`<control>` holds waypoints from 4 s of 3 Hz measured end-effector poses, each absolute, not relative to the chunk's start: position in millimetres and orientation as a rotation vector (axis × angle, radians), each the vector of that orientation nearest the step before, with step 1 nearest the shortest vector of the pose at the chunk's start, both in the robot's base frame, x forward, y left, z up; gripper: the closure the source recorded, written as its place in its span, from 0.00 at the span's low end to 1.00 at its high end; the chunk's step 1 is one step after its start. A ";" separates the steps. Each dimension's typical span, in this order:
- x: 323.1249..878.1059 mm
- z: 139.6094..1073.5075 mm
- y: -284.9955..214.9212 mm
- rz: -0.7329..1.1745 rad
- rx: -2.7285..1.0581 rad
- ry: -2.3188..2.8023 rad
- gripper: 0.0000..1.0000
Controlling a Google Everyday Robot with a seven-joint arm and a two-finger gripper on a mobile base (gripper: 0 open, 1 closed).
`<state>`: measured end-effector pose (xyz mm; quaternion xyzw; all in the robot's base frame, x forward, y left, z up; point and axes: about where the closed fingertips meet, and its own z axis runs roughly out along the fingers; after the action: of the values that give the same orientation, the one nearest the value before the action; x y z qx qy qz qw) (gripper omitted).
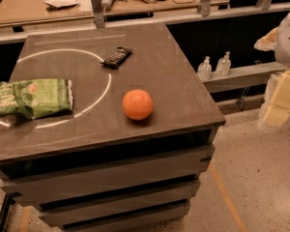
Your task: Move orange near rxbar chocolate
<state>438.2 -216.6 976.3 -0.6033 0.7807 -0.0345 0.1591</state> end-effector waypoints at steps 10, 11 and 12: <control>519.6 849.4 1.0 0.511 -1.484 1.799 0.19; 524.9 841.7 7.0 0.565 -1.464 1.851 0.42; 527.5 837.7 9.6 0.619 -1.453 1.894 0.64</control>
Offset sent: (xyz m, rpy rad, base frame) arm 0.0189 0.0493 -0.0291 0.1108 -0.0097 0.1101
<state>527.5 9.6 837.7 -0.5559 0.7246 0.2370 0.3312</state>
